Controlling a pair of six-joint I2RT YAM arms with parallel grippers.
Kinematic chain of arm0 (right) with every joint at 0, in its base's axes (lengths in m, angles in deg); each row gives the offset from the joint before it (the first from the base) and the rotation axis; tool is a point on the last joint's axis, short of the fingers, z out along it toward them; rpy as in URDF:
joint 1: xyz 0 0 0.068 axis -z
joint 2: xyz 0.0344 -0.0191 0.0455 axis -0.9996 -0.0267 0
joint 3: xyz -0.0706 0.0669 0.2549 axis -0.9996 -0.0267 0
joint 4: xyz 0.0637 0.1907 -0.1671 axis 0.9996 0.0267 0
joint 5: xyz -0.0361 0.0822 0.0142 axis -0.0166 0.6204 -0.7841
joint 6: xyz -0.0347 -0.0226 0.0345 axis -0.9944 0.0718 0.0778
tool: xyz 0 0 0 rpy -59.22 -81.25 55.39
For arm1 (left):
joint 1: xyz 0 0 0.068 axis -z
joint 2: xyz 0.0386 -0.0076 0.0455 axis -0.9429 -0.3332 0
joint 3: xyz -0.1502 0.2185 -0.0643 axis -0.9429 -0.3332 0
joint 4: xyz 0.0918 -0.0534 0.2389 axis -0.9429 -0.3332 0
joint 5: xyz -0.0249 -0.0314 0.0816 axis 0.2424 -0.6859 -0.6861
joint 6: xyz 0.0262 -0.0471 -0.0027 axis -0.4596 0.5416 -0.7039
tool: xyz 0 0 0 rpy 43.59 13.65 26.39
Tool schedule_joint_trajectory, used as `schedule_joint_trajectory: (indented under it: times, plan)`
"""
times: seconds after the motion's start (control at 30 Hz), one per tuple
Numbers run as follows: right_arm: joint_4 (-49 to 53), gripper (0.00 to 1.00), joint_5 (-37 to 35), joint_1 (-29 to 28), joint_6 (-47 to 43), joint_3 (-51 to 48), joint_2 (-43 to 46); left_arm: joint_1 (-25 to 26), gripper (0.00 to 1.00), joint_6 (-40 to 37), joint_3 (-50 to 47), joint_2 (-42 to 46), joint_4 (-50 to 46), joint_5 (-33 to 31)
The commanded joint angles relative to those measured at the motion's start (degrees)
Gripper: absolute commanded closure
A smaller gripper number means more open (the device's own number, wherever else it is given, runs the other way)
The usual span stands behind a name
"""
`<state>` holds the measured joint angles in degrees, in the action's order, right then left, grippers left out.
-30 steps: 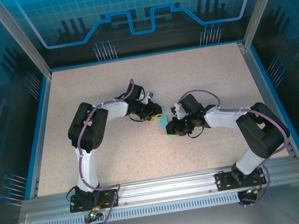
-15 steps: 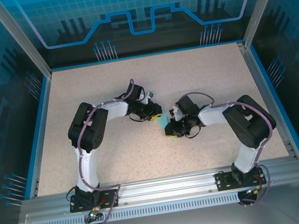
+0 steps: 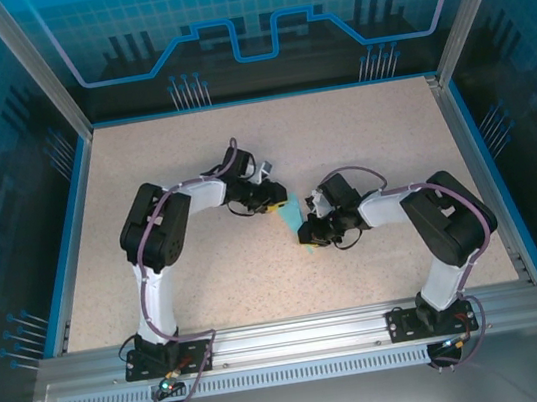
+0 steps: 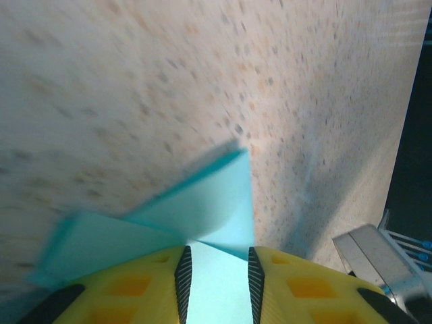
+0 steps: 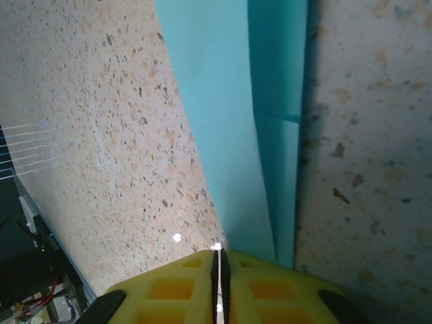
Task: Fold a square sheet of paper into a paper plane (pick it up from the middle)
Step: Fold the wing for the fifth time at the center of the table, then turn over a paper plane at the center of the table.
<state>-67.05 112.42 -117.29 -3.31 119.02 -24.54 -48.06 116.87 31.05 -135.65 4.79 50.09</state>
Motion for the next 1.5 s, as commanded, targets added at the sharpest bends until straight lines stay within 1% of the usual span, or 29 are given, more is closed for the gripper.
schedule_joint_trajectory:
  times: [0.0,0.1,0.3,0.47,0.57,0.6,0.7,0.8,0.9,1.0,1.13,1.27,1.4,1.47]
  plan:
    - [5.6,0.87,-1.9,0.8,-1.1,-2.5,-0.9,-3.5,0.68,-1.8,-0.2,-0.9,1.7,-3.8]
    - [5.0,0.87,-1.2,0.8,-1.0,-2.6,-0.9,-4.7,0.68,-2.0,0.6,-1.1,2.5,-3.3]
    - [2.7,0.85,0.8,0.7,0.0,-1.8,-0.8,-6.2,0.67,-2.3,3.2,-1.0,0.8,-2.2]
    - [2.4,0.82,1.3,0.2,0.4,0.2,1.7,-6.4,0.64,-2.0,3.3,4.9,-2.1,-3.2]
    - [2.4,0.81,1.0,0.1,0.6,0.9,5.4,-6.1,0.63,-1.5,2.8,9.0,-6.4,-5.9]
    - [3.0,0.80,0.0,0.2,0.3,0.9,7.1,-5.8,0.62,-0.8,2.8,10.4,-8.6,-7.7]
    - [6.9,0.79,-5.0,2.1,-0.8,0.0,11.8,-3.0,0.59,0.1,3.3,13.2,-16.8,-14.7]
    - [10.4,0.76,-9.4,5.8,-0.7,-1.7,15.2,1.0,0.58,1.9,3.2,15.2,-21.9,-20.8]
    - [11.7,0.75,-10.0,9.9,-0.8,-3.1,17.3,4.4,0.56,3.7,3.7,15.7,-25.7,-25.1]
    - [11.6,0.73,-10.4,11.5,-0.8,-4.2,18.6,7.9,0.54,6.0,5.1,14.5,-27.4,-27.0]
    - [10.7,0.72,-9.8,11.7,-0.5,-4.5,18.3,12.3,0.54,8.7,9.3,10.6,-30.3,-29.8]
    - [8.9,0.72,-8.9,11.7,0.3,-5.5,18.2,14.4,0.52,11.0,13.7,6.3,-34.1,-32.2]
    - [8.7,0.72,-8.7,11.7,0.0,-6.3,18.6,15.4,0.45,12.5,17.1,3.2,-37.1,-34.2]
    - [8.5,0.71,-8.6,11.6,0.0,-6.5,18.5,16.2,0.43,12.7,18.9,2.0,-38.7,-35.3]
